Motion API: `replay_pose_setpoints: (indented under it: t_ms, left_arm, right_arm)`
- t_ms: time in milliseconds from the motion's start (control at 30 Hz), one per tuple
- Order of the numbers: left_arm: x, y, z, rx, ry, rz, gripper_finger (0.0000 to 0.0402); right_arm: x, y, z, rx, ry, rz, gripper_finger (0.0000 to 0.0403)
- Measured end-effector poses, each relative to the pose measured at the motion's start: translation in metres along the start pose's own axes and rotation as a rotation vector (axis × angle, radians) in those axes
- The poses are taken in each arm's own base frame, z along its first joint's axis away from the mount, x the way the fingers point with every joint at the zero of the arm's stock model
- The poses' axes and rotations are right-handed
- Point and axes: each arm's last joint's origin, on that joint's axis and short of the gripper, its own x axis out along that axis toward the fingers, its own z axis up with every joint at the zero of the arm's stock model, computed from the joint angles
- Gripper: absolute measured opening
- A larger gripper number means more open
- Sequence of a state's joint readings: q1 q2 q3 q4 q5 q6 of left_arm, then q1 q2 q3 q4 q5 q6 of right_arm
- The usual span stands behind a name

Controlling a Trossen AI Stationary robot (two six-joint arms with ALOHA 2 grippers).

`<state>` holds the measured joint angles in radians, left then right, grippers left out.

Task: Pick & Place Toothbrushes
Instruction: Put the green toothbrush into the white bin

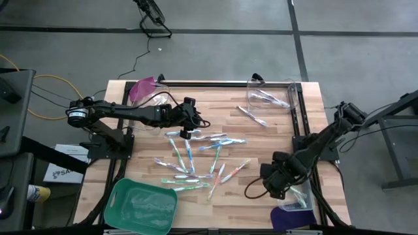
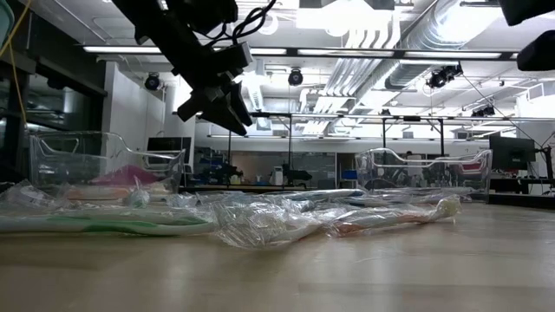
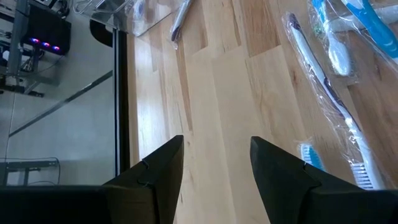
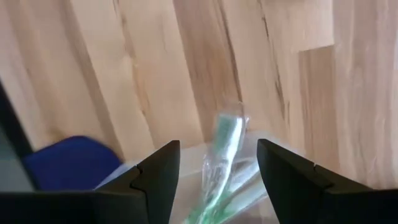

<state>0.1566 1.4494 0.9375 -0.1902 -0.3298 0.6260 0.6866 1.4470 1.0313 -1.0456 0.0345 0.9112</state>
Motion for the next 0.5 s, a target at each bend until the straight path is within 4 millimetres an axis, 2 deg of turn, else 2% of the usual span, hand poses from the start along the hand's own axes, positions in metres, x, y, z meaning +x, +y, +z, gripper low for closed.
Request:
replay_pose_setpoints:
  t_ms: [233, 367, 500]
  left_arm:
    - [0.000, 0.000, 0.000, -0.002, 0.000, 0.001, 0.0177]
    - [0.000, 0.000, 0.000, -0.003, 0.000, 0.001, 0.0177]
    - [0.000, 0.000, 0.000, -0.003, 0.000, 0.001, 0.0177]
  right_arm:
    - [0.017, 0.005, -0.003, -0.020, -0.006, -0.014, 0.0207]
    - [0.027, 0.000, -0.007, -0.021, 0.011, -0.035, 0.0207]
    - [0.029, -0.003, -0.007, -0.010, 0.021, -0.046, 0.0204]
